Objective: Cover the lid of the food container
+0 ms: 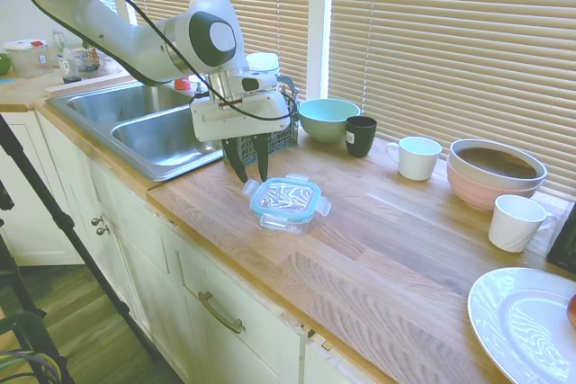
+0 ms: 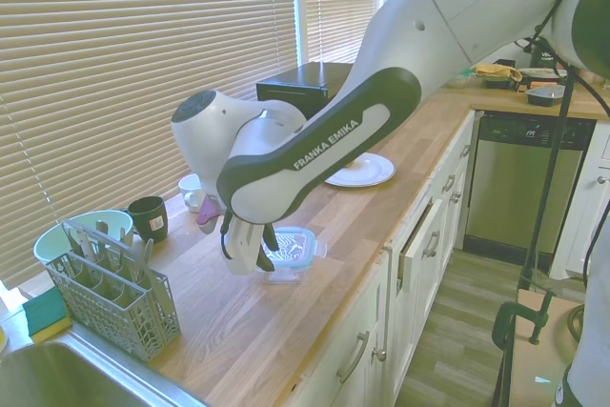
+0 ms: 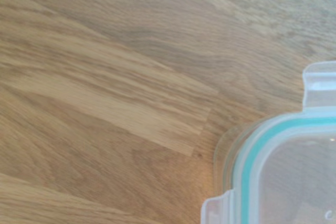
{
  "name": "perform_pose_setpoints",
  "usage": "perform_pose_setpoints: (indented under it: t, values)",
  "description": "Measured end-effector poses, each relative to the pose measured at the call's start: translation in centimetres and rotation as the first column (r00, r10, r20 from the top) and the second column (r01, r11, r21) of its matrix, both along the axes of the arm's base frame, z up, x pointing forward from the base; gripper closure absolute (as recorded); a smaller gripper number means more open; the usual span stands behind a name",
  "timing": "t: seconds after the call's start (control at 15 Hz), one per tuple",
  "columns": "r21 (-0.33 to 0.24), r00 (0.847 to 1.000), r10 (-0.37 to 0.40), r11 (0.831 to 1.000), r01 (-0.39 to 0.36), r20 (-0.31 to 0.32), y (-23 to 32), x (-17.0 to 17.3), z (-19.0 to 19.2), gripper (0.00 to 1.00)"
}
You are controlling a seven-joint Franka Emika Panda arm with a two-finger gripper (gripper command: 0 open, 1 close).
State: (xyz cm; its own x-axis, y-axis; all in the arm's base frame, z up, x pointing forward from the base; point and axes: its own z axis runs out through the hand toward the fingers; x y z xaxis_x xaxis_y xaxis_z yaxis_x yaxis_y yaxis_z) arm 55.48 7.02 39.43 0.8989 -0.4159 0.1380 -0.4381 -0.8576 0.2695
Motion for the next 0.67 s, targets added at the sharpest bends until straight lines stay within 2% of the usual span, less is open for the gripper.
perform_pose_setpoints:
  t: [0.27,0.47,0.67]
  values:
    - [0.126,0.997,-0.072,0.990,0.070,0.014,-3.0,-1.2,4.7,0.00]
    - [0.205,0.991,-0.137,0.970,0.134,-0.001,-7.1,-4.0,5.9,0.00]
    - [0.274,0.980,-0.195,0.942,0.195,-0.025,-10.6,-8.3,5.6,0.00]
